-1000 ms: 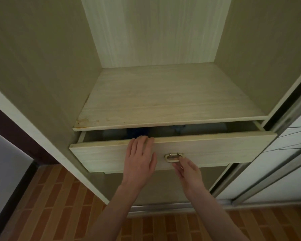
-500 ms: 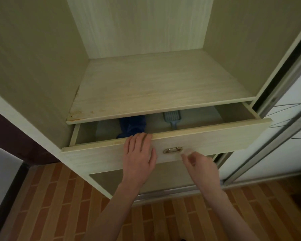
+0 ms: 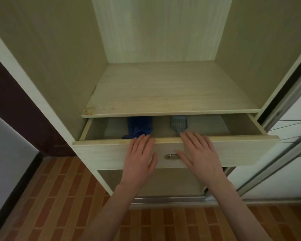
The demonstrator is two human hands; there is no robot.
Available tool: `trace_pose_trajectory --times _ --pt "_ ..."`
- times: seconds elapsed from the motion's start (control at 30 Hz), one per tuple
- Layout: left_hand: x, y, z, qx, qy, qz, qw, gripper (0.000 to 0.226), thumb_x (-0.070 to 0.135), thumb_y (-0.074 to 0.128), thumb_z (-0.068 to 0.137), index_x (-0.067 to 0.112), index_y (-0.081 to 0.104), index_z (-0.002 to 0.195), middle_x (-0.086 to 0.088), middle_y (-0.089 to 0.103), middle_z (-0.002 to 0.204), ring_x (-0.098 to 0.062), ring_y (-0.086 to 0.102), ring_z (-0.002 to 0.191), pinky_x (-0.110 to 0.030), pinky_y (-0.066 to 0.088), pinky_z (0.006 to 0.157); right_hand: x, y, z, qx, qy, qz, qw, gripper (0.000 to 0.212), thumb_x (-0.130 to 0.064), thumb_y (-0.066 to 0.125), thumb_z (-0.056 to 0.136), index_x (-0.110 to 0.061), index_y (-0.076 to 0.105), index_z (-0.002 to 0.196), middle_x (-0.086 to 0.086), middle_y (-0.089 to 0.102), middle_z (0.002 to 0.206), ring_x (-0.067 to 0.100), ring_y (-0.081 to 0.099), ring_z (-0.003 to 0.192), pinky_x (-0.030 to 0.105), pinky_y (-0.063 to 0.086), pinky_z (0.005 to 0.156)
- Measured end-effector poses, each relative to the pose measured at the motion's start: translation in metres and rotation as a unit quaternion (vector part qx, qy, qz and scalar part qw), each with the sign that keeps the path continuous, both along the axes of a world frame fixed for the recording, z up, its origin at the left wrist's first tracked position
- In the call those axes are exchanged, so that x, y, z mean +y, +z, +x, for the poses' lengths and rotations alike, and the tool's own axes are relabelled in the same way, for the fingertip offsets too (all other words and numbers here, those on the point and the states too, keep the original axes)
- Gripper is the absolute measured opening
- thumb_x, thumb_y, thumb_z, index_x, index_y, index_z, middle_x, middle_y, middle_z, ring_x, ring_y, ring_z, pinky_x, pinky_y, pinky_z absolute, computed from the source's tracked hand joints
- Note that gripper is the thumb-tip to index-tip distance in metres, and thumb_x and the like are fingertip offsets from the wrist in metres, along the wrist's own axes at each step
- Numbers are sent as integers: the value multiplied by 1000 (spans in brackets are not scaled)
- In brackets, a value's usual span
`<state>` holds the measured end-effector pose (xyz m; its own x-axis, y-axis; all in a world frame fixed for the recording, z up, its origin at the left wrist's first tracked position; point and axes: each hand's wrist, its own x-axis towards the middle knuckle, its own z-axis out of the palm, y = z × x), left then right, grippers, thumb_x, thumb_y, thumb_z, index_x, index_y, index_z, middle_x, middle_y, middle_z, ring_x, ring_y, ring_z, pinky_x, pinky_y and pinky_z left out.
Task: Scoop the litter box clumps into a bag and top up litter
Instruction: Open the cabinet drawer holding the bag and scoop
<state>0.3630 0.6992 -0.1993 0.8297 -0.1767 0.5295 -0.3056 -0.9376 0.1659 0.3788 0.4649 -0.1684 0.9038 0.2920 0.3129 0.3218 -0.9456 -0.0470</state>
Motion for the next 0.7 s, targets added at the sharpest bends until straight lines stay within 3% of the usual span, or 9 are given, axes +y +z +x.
trace_pose_trajectory --times 0.3,0.7 --pt "-4 8 -31 35 18 26 999 55 39 46 107 17 41 156 -3 42 162 -16 31 154 -43 24 127 -12 2 -25 9 24 -3 1000 63 -56 38 99 -19 47 149 7 49 154 27 45 142 47 33 119" --pt "-13 2 -84 7 18 -9 1000 51 37 50 105 15 51 151 -3 50 157 -16 38 150 -44 31 124 -15 7 -80 38 18 16 999 67 -62 34 97 -22 44 151 4 46 156 25 42 144 48 33 119"
